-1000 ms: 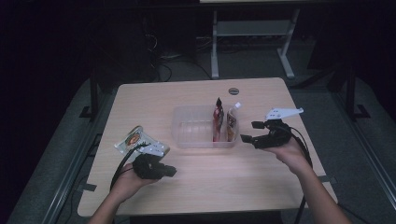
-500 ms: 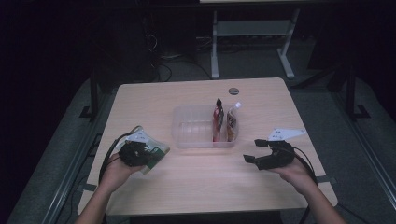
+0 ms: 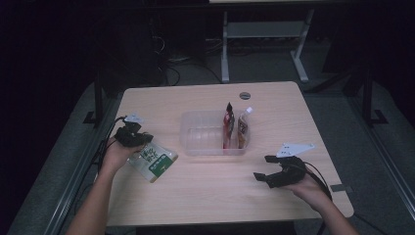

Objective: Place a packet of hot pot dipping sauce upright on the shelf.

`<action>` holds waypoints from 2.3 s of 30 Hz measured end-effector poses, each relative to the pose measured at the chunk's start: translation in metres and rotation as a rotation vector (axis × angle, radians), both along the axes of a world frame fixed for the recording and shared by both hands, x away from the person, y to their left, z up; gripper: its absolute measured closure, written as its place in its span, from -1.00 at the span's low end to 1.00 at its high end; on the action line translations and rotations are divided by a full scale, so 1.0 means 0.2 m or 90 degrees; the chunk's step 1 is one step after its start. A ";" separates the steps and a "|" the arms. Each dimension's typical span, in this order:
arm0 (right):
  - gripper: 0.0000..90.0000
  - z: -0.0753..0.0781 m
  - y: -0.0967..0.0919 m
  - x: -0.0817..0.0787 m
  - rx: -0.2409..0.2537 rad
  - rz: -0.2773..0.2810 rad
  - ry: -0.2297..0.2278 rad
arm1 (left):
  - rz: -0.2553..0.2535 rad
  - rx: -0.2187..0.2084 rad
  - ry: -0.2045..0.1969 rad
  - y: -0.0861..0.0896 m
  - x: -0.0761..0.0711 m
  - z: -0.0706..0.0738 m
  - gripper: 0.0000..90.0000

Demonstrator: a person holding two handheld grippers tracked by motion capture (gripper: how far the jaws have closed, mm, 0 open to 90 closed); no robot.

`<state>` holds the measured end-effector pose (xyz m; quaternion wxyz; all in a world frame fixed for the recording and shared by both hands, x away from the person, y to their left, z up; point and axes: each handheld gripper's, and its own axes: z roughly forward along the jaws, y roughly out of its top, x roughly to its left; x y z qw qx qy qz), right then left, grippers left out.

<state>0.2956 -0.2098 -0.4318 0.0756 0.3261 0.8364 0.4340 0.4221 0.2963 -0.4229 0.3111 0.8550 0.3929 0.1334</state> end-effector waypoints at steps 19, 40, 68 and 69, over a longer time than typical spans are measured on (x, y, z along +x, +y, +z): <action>-0.57 -0.02 0.00 -0.01 -0.008 0.016 0.011 | 0.002 0.064 0.054 0.10 0.03 -0.06 1.00; -0.56 -0.02 0.02 -0.01 -0.015 0.031 0.015 | -0.024 0.000 0.099 0.30 -0.46 -0.07 0.95; -0.56 -0.03 0.03 -0.01 -0.024 0.043 0.015 | -0.146 0.033 0.130 0.26 -0.58 -0.10 0.01; -0.56 -0.03 0.03 -0.01 -0.024 0.043 0.016 | -0.152 0.039 0.131 0.27 -0.58 -0.10 0.06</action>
